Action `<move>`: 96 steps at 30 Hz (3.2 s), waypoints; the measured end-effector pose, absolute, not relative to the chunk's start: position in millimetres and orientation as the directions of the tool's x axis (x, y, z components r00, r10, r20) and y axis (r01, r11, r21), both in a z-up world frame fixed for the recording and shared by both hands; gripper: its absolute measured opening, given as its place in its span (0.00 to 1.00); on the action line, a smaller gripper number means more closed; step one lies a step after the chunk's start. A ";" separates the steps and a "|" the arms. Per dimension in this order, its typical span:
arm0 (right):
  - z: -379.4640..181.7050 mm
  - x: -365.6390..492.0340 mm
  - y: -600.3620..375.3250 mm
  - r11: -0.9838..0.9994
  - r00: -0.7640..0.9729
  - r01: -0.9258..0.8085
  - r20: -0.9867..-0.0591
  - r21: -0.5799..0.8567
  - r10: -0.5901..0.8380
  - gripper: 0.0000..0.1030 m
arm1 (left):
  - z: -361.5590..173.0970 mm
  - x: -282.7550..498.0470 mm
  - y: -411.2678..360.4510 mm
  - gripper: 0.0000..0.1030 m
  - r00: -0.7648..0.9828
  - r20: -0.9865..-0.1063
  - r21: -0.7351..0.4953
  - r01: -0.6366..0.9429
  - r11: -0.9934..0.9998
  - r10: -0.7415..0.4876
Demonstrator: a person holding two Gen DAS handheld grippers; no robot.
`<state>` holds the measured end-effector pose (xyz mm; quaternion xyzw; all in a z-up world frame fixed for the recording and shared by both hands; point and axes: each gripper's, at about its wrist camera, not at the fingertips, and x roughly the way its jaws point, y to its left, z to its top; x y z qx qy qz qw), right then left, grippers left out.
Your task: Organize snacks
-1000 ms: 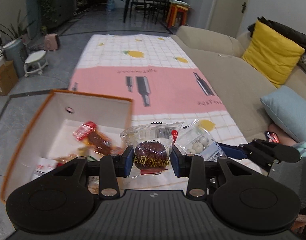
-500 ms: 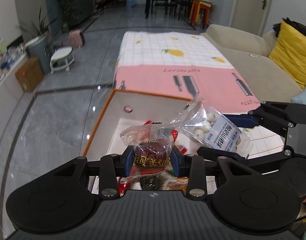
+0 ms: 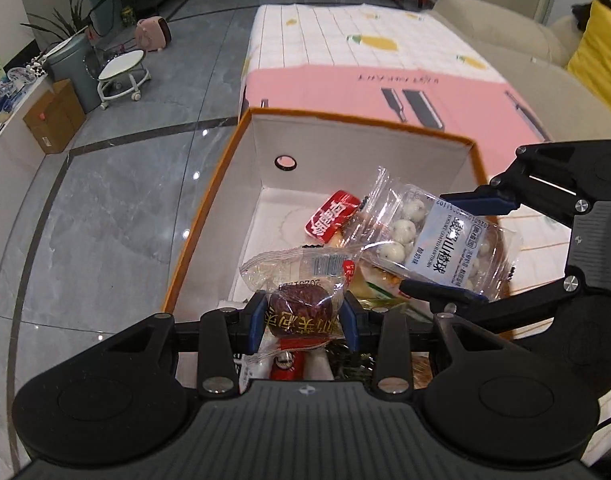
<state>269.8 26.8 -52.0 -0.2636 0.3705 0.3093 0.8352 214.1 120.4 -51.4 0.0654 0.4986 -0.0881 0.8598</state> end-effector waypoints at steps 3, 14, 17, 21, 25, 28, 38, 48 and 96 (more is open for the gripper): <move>-64.0 278.3 33.9 0.644 0.526 -0.729 -0.791 -0.230 0.312 0.54 | -58.4 220.4 118.7 0.41 0.486 -0.870 0.037 0.225 0.974 -0.079; -92.2 295.6 47.4 0.553 0.505 -0.778 -0.820 -0.298 0.269 0.54 | -88.4 249.2 109.7 0.41 0.444 -0.896 0.095 0.249 0.964 -0.027; -99.8 298.4 49.5 0.537 0.495 -0.786 -0.832 -0.307 0.249 0.54 | -94.7 251.2 109.8 0.41 0.432 -0.902 0.102 0.249 0.963 -0.016; -105.3 300.7 50.2 0.544 0.465 -0.793 -0.849 -0.274 0.250 0.55 | -100.6 254.0 109.7 0.41 0.417 -0.909 0.115 0.252 0.961 0.000; -106.5 303.6 50.5 0.553 0.451 -0.791 -0.860 -0.262 0.238 0.56 | -103.5 257.1 108.0 0.43 0.404 -0.915 0.121 0.263 0.957 0.005; -105.2 309.3 52.9 0.563 0.443 -0.787 -0.866 -0.253 0.230 0.57 | -103.5 257.5 106.7 0.50 0.408 -0.913 0.132 0.256 0.958 0.017; -90.3 302.8 63.1 0.542 0.491 -0.779 -0.844 -0.314 0.216 0.87 | -82.5 248.6 113.1 0.79 0.436 -0.900 0.097 0.219 0.971 -0.008; -18.4 282.4 41.0 0.647 0.535 -0.723 -0.789 -0.242 0.302 0.92 | -13.0 210.3 117.6 0.80 0.610 -0.792 0.146 0.148 0.978 0.026; 47.2 -29.5 -122.1 0.940 0.752 -0.340 -0.588 0.039 0.297 0.96 | 41.1 -42.5 32.2 0.87 0.768 -0.627 0.068 -0.108 0.992 0.126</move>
